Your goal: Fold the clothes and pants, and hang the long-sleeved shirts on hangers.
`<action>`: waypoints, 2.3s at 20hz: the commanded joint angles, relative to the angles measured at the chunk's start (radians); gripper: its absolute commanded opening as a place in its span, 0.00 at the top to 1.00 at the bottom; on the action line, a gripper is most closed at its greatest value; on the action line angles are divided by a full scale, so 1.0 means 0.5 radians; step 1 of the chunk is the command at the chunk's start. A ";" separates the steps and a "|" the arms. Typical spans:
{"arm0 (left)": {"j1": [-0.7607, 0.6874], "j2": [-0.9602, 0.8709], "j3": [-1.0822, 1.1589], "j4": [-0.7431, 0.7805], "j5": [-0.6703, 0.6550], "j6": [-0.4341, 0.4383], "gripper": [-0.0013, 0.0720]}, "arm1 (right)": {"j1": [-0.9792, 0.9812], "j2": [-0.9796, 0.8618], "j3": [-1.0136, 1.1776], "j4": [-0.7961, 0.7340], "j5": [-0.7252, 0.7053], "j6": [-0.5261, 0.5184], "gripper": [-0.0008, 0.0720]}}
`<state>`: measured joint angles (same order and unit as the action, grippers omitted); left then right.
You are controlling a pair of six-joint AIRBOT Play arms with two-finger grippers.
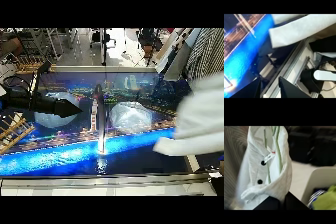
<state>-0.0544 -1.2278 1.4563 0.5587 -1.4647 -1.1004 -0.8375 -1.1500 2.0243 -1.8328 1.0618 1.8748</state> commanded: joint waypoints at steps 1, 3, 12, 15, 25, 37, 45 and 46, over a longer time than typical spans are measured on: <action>0.000 0.001 -0.001 0.006 -0.014 0.000 0.67 | -0.426 -0.001 0.038 -0.009 -0.439 -0.013 0.95; 0.000 0.001 -0.001 0.006 -0.014 -0.001 0.67 | -0.536 -0.010 0.043 -0.011 -0.639 -0.010 0.95; -0.001 0.001 -0.001 0.005 -0.014 -0.002 0.67 | -0.868 -0.248 0.042 -0.011 -0.472 0.031 0.95; 0.000 0.001 -0.001 0.005 -0.029 -0.001 0.67 | -0.866 -0.233 0.042 0.024 -0.417 0.031 0.94; 0.000 0.039 0.002 0.475 -0.027 -0.133 0.67 | -0.404 0.412 0.042 1.937 0.099 -0.890 0.14; 0.040 0.475 0.019 2.892 0.063 -1.263 0.67 | 1.553 0.386 -1.053 1.095 0.833 -0.960 0.94; 0.040 0.474 0.019 2.892 0.064 -1.263 0.67 | 1.560 0.388 -1.067 0.997 0.819 -0.955 0.95; 0.040 0.474 0.019 2.892 0.064 -1.263 0.67 | 1.560 0.388 -1.067 0.997 0.819 -0.955 0.95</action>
